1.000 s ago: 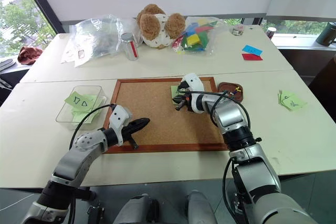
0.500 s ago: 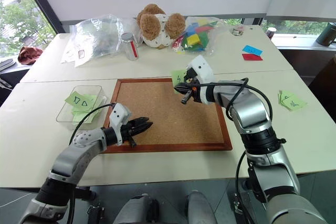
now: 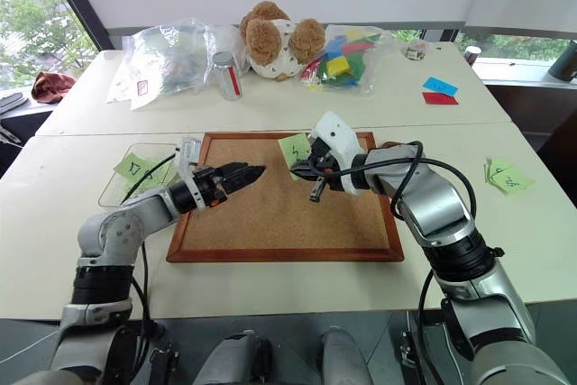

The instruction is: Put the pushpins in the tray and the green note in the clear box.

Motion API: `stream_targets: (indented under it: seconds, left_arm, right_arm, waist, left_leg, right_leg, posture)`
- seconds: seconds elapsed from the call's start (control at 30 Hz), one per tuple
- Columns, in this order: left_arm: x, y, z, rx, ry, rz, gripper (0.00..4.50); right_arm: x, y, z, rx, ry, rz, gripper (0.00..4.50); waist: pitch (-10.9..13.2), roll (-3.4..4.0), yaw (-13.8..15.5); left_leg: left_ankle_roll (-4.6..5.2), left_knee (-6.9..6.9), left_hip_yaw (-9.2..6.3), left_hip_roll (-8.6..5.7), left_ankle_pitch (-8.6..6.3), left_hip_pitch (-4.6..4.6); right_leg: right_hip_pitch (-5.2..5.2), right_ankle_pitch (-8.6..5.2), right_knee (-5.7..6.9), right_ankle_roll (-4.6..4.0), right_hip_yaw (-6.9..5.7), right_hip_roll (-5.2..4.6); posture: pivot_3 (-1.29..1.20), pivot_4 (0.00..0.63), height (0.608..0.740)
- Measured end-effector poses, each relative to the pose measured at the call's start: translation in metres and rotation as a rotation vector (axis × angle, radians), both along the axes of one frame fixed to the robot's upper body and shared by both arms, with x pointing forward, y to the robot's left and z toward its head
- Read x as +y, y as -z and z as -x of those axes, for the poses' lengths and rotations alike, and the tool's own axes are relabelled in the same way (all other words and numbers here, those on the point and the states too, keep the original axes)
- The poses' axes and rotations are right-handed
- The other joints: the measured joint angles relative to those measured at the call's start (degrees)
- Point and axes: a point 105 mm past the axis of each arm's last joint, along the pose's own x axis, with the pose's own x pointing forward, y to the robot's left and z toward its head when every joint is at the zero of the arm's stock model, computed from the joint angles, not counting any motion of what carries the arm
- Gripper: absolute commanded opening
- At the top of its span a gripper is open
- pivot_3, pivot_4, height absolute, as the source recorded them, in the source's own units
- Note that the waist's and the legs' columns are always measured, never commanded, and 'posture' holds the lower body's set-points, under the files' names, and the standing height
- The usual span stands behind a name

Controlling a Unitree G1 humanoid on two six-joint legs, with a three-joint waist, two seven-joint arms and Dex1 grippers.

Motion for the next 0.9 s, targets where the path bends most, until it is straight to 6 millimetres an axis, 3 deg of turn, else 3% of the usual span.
stream_targets:
  seconds: [0.17,0.63,0.73,0.9]
  left_arm:
    - [-0.024,-0.016,-0.005,0.062,0.044,0.138,4.46]
    - [-0.055,-0.014,0.003,0.196,0.112,0.263,4.46]
    - [-0.056,-0.014,0.003,0.21,0.11,0.282,3.59]
    - [-0.054,-0.013,0.003,0.225,0.092,0.3,1.06]
  right_arm:
    - [0.01,-0.001,0.008,-0.023,-0.056,0.017,0.0]
    - [0.023,-0.006,0.018,-0.047,-0.121,0.017,0.0]
    - [0.023,-0.005,0.018,-0.039,-0.117,0.019,0.0]
    - [0.022,-0.004,0.018,-0.035,-0.113,0.02,0.0]
  waist:
    - [0.01,-0.01,-0.09]
    - [0.01,-0.02,-0.02]
    - [0.01,-0.02,-0.02]
    - [0.01,-0.02,-0.02]
  left_leg:
    - [-0.11,0.02,-0.01,-0.01,0.06,-0.01]
    - [-0.18,0.04,-0.02,-0.02,0.1,-0.02]
    - [-0.18,0.05,-0.02,-0.02,0.1,-0.02]
    - [-0.19,0.06,-0.02,-0.02,0.11,-0.01]
  right_leg:
    - [-0.01,0.0,0.02,0.0,-0.01,0.02]
    - [-0.03,0.0,0.04,0.01,-0.01,0.03]
    - [-0.03,0.0,0.04,0.01,-0.01,0.03]
    - [-0.03,0.0,0.05,0.01,-0.01,0.03]
  posture:
    - [0.0,0.15,0.74]
    - [0.0,0.15,0.74]
    - [0.0,0.15,0.74]
    - [0.0,0.15,0.74]
